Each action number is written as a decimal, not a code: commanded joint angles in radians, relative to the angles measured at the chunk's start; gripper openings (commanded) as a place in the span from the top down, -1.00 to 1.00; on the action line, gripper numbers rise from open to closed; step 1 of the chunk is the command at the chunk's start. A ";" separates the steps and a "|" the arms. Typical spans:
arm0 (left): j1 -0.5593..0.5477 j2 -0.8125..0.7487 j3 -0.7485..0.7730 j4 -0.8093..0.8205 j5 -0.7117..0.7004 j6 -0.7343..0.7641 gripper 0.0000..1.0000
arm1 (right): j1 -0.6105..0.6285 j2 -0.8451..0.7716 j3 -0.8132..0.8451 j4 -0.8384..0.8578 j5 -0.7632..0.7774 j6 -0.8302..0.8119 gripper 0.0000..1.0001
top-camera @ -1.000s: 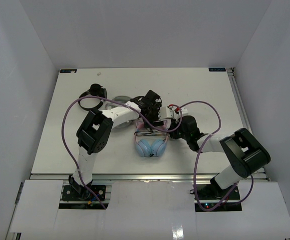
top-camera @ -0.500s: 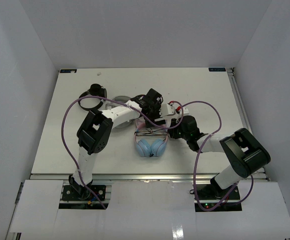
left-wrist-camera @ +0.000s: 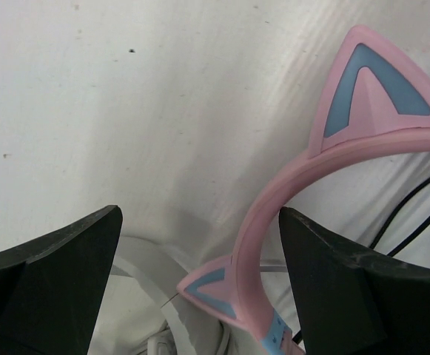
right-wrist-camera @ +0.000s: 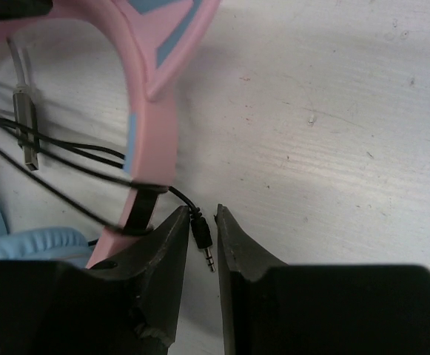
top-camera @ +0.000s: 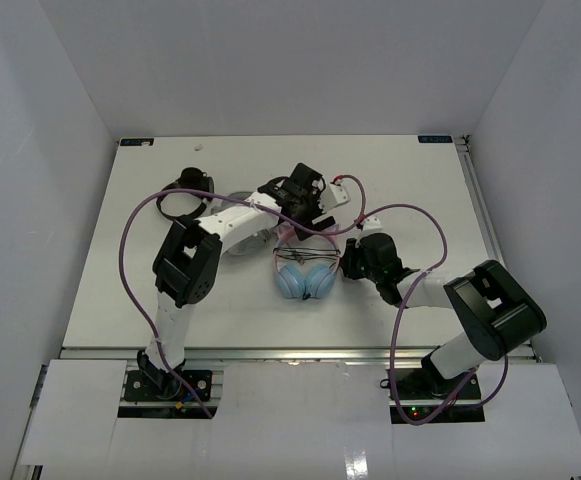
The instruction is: Wrap the headphones
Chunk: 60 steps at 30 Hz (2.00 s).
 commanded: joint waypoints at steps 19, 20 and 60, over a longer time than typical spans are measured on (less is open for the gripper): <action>0.008 -0.057 -0.084 0.051 0.030 -0.001 -0.96 | -0.025 0.101 0.039 -0.130 0.114 0.044 0.84; 0.008 -0.055 -0.087 0.054 0.027 -0.001 -0.96 | -0.027 0.101 0.039 -0.130 0.117 0.048 0.85; 0.029 -0.041 0.180 0.061 -0.316 -0.379 -0.96 | -0.033 -0.088 0.014 -0.270 0.095 0.093 0.16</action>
